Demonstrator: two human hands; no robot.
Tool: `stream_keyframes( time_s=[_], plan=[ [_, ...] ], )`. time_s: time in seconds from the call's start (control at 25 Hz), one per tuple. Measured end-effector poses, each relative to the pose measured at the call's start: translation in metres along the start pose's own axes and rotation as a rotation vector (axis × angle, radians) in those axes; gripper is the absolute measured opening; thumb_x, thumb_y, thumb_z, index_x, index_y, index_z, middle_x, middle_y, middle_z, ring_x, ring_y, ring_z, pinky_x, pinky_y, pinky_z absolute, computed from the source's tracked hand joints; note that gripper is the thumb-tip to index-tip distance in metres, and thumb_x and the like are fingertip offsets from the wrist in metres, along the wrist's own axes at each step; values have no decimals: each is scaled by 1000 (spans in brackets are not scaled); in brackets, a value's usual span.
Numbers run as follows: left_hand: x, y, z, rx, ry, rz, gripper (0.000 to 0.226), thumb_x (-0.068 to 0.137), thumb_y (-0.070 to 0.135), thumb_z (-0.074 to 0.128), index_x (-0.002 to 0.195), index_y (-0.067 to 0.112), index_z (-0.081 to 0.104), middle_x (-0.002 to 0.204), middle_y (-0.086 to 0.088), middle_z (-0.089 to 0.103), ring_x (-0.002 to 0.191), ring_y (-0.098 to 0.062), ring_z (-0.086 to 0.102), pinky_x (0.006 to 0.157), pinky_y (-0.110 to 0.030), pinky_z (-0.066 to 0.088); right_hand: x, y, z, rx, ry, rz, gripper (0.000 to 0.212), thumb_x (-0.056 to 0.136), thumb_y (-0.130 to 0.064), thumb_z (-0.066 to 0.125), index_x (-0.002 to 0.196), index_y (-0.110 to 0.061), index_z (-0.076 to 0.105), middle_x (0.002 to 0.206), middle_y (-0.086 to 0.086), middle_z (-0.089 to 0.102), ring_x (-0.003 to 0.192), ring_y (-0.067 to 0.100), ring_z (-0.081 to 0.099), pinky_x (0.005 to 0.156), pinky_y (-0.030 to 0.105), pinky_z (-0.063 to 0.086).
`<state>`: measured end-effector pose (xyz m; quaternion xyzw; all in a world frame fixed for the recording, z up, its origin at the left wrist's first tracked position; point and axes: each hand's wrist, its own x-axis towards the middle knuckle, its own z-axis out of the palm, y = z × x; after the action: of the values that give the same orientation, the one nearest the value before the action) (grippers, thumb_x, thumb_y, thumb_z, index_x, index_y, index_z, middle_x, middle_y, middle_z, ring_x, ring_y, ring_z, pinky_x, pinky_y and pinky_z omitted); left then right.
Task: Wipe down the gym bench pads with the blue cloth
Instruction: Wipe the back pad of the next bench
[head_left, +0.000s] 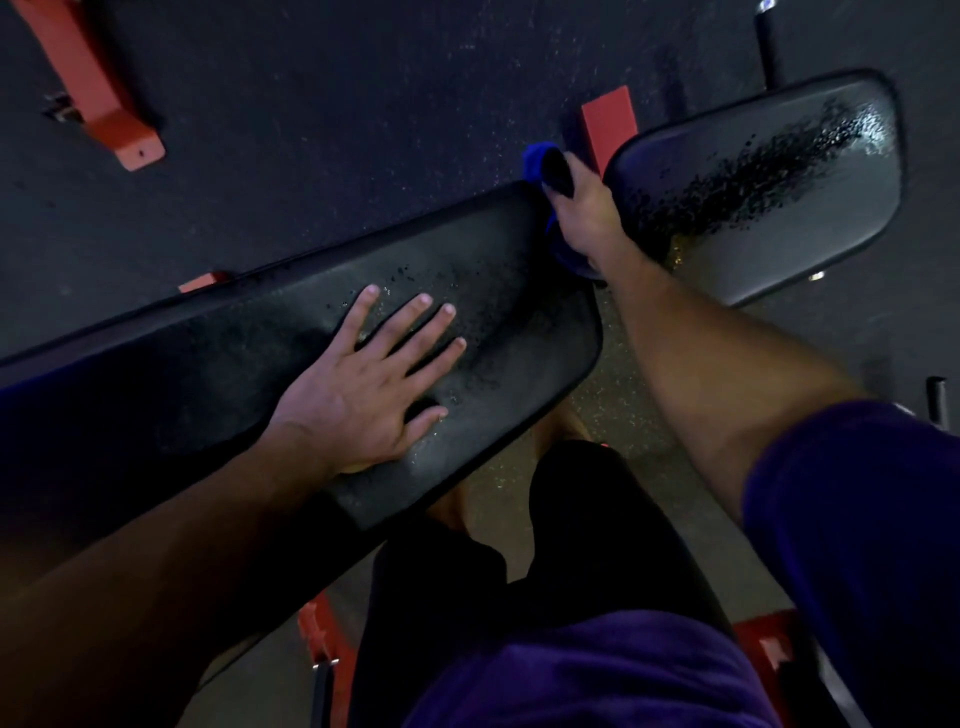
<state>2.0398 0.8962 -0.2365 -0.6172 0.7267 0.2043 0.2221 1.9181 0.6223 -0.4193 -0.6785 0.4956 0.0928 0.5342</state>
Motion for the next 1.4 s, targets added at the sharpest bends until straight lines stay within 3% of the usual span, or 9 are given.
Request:
stream_keyframes(
  time_s=[0.36,0.52,0.64,0.76,0.84,1.0,1.2,1.28,1.4],
  plan=[
    [-1,-1,-3,-13,4,-12,74,103,64,19,162,20,20,171,-10,9,158,-31,5,123,-64,5,-132,81,4,90,64,367,47,102,-23,50,148,-16,41,137,13,57,125,27,53,85,16,32],
    [-2,-1,-2,-46,1,-13,74,103,64,19,162,21,20,171,-10,9,158,-31,5,123,-64,5,-97,52,-23,15,49,224,42,101,-25,51,142,-20,47,127,9,62,116,25,58,86,21,37],
    [-2,-1,-2,-67,7,-11,73,103,63,23,162,20,22,170,-11,12,158,-32,7,123,-63,5,-24,1,-44,69,41,53,43,97,-28,56,139,-22,52,124,-1,63,116,16,57,100,28,42],
    [-3,-2,-1,-80,19,-9,72,103,62,24,162,19,23,170,-12,12,157,-33,8,123,-62,5,30,-49,-37,-14,-240,23,44,95,-28,60,139,-23,54,127,-5,61,120,15,56,110,36,40],
    [-4,-2,0,-86,29,-9,72,104,62,23,162,19,21,171,-12,9,158,-33,6,123,-62,4,36,-61,-18,-234,-394,39,43,93,-40,59,133,-26,59,130,-3,61,119,18,57,108,36,40],
    [-3,-1,3,-87,43,-21,73,103,62,20,163,20,18,171,-12,7,158,-33,3,123,-62,1,25,-81,5,-340,-402,77,60,78,-60,52,127,-28,62,126,2,63,112,25,60,98,38,43],
    [-4,-1,0,-110,37,-26,72,103,61,23,162,20,22,170,-12,10,158,-33,4,123,-62,2,-19,-127,37,-431,-606,-330,51,97,-45,47,143,-23,49,137,-9,52,121,10,48,99,23,33],
    [-4,-2,-1,-119,31,-23,72,102,60,26,161,19,27,170,-12,14,157,-33,7,123,-62,4,-12,-108,32,-474,-564,-408,57,99,-48,44,146,-16,45,145,4,50,131,19,47,109,28,30],
    [-5,-1,2,-99,36,-20,72,103,61,22,162,20,22,170,-12,11,158,-33,5,123,-62,2,14,-70,-6,-542,-456,-171,56,100,-51,43,146,-19,46,145,11,51,134,27,47,111,35,33]
  ],
)
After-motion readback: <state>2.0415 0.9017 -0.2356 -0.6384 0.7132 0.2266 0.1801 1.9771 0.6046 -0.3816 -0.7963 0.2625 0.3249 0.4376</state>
